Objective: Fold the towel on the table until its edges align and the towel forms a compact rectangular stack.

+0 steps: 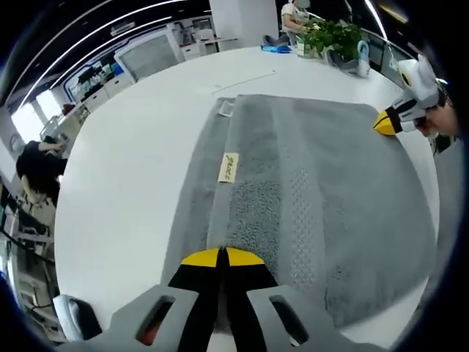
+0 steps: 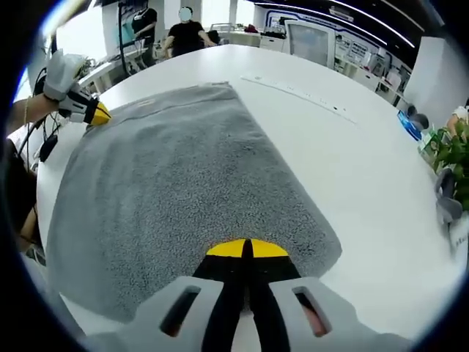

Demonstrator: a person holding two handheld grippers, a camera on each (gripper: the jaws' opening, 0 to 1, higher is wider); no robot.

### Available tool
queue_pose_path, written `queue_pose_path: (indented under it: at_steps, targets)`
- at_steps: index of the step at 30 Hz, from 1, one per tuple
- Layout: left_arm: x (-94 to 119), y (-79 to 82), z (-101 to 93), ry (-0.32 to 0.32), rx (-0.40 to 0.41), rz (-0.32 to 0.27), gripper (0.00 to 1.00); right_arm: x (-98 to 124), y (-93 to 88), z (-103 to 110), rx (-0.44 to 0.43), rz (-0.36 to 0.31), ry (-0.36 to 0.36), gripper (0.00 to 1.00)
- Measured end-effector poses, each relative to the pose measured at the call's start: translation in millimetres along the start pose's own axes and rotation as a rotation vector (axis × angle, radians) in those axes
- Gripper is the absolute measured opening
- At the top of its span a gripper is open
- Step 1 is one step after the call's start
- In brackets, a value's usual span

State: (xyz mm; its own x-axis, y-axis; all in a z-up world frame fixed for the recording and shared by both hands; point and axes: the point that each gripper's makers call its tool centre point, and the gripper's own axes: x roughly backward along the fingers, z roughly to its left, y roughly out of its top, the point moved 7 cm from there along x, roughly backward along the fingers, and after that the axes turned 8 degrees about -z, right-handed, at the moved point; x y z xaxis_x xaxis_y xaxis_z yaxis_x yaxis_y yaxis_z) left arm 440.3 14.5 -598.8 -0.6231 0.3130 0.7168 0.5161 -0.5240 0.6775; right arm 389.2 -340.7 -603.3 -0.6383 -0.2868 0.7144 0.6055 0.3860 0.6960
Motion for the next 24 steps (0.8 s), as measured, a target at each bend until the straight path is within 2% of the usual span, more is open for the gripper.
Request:
queue_pose_path:
  at_steps: [12, 24]
  targets:
    - [-10.6, 14.7, 3.2, -0.016, -0.042, 0.001, 0.01, 11.2, -10.7, 8.9, -0.034, 0.012, 0.008, 0.00]
    - [-22.6, 28.6, 8.7, -0.033, -0.084, 0.007, 0.01, 23.0, -20.5, 25.2, -0.019, 0.032, 0.025, 0.00]
